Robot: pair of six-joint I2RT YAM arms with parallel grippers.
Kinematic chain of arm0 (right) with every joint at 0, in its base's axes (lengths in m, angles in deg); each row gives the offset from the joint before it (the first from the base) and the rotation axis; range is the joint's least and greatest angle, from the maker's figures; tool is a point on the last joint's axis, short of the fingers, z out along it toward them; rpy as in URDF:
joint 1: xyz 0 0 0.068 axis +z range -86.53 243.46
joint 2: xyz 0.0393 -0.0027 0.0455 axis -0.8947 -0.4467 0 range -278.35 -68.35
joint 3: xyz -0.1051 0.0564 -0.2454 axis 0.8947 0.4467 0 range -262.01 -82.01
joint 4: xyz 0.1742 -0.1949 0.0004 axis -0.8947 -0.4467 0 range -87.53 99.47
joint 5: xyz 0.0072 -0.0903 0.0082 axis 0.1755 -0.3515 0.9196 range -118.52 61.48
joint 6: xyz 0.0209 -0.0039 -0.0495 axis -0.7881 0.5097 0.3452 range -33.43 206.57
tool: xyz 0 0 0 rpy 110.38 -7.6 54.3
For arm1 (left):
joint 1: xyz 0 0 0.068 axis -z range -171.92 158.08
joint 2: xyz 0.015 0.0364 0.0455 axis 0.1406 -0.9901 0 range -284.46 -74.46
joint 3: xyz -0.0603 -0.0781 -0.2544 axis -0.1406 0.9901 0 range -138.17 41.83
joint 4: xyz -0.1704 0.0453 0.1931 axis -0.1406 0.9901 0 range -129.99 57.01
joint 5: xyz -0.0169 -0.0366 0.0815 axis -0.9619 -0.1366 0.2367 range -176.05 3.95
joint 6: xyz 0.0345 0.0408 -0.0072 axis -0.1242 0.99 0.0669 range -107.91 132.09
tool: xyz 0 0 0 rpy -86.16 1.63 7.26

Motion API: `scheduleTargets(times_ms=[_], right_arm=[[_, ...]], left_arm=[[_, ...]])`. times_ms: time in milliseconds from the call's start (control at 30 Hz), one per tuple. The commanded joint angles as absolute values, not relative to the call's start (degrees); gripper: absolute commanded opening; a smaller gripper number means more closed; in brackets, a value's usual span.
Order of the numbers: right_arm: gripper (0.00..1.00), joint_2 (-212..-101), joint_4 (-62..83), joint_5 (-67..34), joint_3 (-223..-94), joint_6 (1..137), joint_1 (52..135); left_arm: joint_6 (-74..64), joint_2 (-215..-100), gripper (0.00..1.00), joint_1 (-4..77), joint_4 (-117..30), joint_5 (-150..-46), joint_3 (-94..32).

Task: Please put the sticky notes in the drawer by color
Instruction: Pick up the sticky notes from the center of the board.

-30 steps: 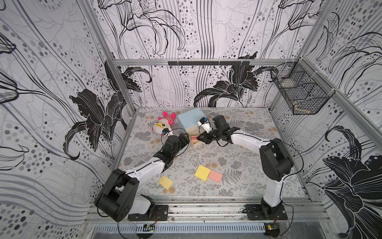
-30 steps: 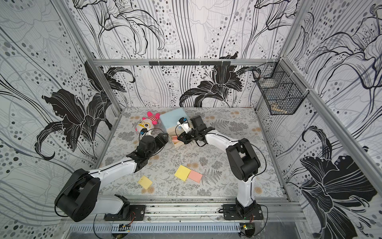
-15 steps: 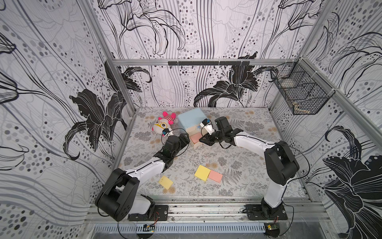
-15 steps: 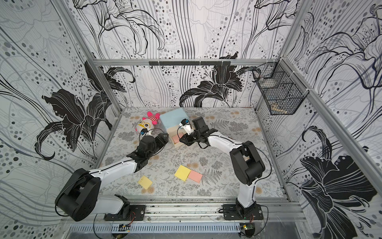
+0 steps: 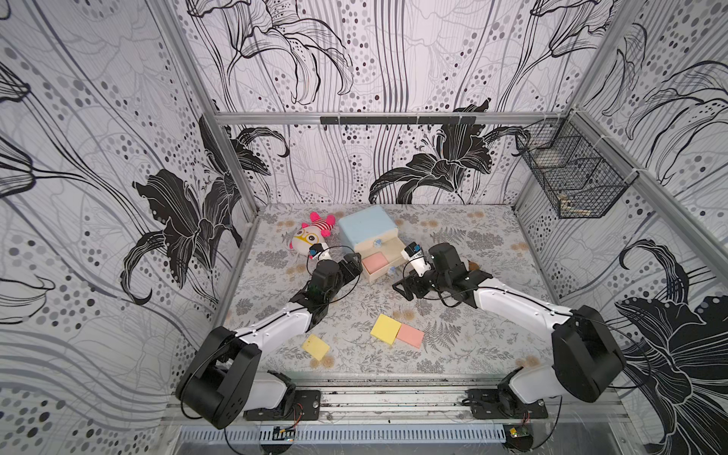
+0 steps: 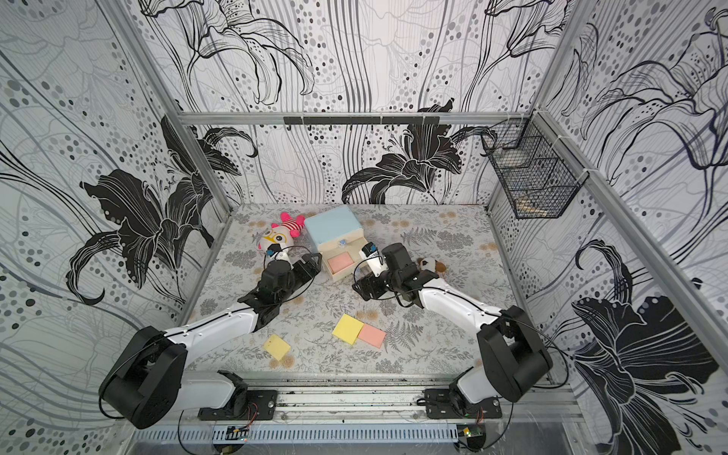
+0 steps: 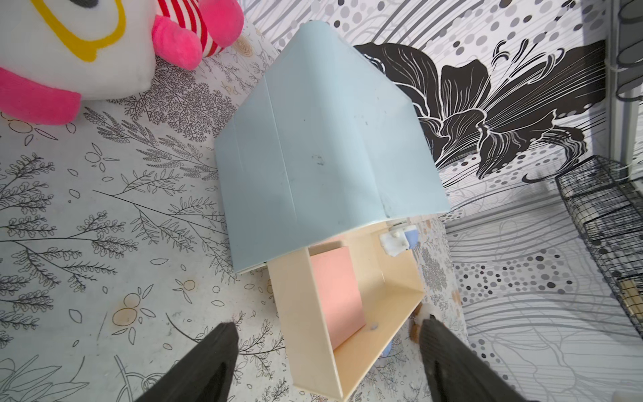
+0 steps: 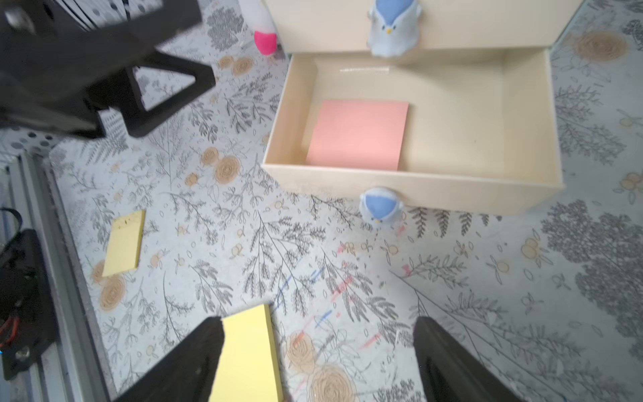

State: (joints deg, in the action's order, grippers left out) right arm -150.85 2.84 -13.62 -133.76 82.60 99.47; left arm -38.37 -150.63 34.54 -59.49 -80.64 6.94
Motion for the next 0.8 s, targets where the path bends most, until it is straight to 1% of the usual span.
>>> scheduleTargets(times_ms=[0,67,167,333,400,533,767], right_arm=[[0.99,-146.83,-3.81,-21.93,-129.88,78.85,104.10],[0.99,-145.09,-5.38,-23.33,-127.82,78.18,106.98],[0.99,-144.70,-7.84,-26.66,-126.56,80.86,110.11],[0.99,-150.38,-13.35,-28.33,-131.29,88.86,113.77],[0.99,-153.49,-16.26,-29.11,-133.56,93.08,115.16],[0.99,-157.04,-19.15,-29.33,-135.01,98.66,115.85],[0.99,-160.39,-19.01,-30.17,-134.76,102.60,115.84]], left_arm=[[-33.45,-148.85,0.90,34.22,-61.10,-80.07,7.01],[-32.00,-148.42,0.92,34.14,-60.99,-79.73,7.15],[-30.46,-148.05,0.94,34.11,-60.73,-79.29,7.44],[-29.33,-146.96,0.96,33.76,-58.26,-78.69,6.96],[-29.80,-146.20,0.99,33.32,-56.98,-78.41,7.05],[-30.28,-144.98,0.99,32.12,-54.87,-78.23,7.70],[-30.84,-143.96,0.98,30.71,-54.31,-78.56,8.79]])
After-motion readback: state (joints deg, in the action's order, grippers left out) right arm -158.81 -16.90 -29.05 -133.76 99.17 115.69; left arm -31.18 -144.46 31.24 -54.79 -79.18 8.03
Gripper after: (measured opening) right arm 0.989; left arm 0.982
